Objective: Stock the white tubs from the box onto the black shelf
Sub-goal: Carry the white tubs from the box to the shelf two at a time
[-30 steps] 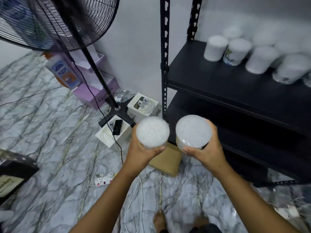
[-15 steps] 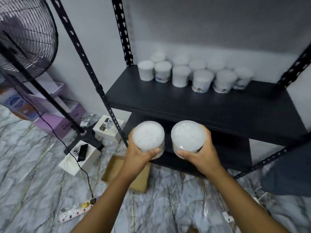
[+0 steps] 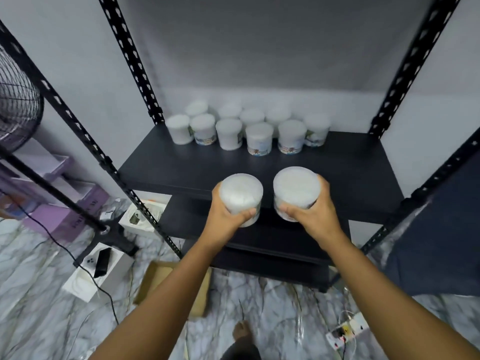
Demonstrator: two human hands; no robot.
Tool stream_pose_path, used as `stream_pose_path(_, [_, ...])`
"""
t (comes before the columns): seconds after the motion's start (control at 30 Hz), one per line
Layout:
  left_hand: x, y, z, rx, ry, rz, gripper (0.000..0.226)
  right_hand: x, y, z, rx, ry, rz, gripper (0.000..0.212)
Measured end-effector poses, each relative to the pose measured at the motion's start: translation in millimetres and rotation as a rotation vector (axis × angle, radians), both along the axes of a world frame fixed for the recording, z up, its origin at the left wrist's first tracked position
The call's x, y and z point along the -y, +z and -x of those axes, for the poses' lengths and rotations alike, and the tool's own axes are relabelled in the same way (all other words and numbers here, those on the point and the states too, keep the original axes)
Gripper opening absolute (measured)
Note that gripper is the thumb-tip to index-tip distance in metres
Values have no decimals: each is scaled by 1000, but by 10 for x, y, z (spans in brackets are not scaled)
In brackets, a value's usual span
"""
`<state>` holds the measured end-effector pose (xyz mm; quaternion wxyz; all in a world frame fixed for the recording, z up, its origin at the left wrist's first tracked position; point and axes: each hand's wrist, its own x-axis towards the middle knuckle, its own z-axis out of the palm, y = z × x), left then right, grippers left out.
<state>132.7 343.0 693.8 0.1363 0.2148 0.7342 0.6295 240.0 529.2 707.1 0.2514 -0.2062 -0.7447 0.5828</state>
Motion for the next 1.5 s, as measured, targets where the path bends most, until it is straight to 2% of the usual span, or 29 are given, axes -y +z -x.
stream_pose_path(0.33, [-475,-216,516,-14,23,47,87,-384,-242,420,85,-15,26,86])
stream_pose_path(0.6, [-676,-470,1056,38,26,49,90,-571,-469,993,173,-22,45,93])
stream_pose_path(1.03, [-851,-609,1921,31,5,65,94,-707,-549,1821,136,7,97,86])
stream_pose_path(1.5, [-889,-607,2350,32,6,65,91,-752,-612,2133,154,25,106,89])
